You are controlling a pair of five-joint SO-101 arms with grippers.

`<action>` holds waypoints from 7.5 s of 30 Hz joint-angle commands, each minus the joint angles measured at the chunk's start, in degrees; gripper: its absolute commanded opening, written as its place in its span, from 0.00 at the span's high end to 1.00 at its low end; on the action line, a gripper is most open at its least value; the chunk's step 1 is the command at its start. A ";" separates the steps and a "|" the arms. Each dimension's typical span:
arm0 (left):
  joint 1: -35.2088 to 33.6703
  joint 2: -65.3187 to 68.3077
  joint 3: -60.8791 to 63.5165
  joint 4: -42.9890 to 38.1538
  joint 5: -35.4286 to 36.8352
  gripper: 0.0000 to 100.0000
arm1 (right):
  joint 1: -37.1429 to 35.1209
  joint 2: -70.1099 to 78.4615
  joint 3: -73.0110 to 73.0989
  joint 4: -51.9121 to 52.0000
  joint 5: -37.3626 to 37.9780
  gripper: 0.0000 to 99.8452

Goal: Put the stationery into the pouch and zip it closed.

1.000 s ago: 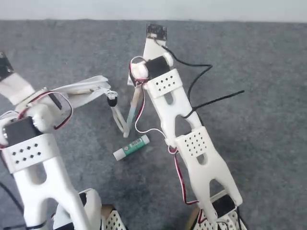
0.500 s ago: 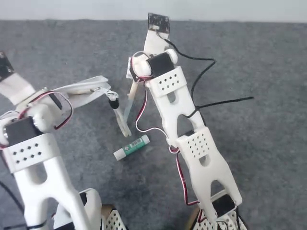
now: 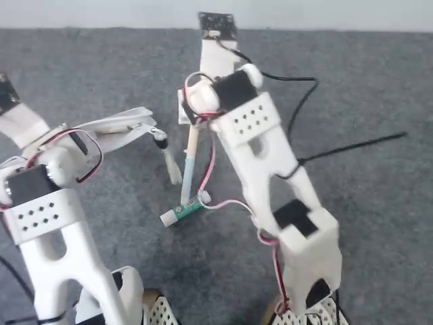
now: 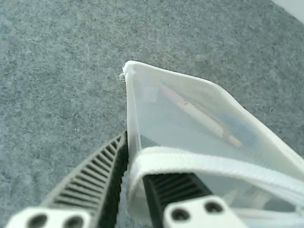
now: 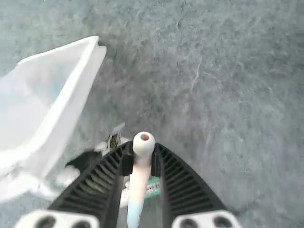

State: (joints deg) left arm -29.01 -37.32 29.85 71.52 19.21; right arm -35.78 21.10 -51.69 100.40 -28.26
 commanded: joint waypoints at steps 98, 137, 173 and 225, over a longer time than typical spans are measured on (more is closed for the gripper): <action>1.58 -0.53 0.84 -4.40 0.70 0.99 | -13.14 -64.48 120.00 -140.00 13.89 0.80; -2.20 -0.53 0.92 -6.42 2.73 0.99 | -15.16 -67.56 93.54 -75.82 -2.81 0.84; -2.02 -0.53 1.98 -7.30 2.64 0.99 | -20.26 -29.41 75.96 -44.70 -20.75 0.84; -2.02 -0.53 2.15 -6.95 2.64 0.99 | -9.45 -11.38 53.54 -26.51 -16.09 0.99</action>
State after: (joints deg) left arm -30.95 -37.41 32.31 66.07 21.14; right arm -45.63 17.14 4.92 71.21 -48.04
